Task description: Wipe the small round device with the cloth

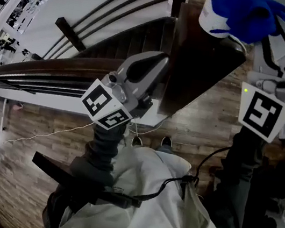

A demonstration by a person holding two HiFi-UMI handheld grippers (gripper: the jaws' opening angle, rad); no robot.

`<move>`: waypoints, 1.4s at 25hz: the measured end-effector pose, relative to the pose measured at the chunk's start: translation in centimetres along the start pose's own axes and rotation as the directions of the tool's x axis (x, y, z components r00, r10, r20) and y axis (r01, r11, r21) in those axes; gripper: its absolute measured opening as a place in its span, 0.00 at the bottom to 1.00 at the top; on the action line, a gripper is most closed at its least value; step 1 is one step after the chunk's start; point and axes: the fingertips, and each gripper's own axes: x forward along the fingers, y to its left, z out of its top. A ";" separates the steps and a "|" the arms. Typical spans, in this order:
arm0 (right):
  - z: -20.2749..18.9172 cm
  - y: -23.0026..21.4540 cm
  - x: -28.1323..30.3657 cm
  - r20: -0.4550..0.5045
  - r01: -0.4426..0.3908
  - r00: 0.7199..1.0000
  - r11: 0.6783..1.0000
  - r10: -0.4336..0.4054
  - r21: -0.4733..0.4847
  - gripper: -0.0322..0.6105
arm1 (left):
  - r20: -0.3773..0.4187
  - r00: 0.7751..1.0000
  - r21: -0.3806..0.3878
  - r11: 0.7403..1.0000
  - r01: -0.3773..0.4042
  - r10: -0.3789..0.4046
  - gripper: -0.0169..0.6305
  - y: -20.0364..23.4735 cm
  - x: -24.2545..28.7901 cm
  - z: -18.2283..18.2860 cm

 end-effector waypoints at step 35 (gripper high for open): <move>4.0 5.6 -3.0 0.091 -0.131 0.987 0.990 0.135 -0.048 0.24 | -0.012 0.999 -0.045 0.998 -0.039 0.039 0.03 0.3 -1.8 -1.2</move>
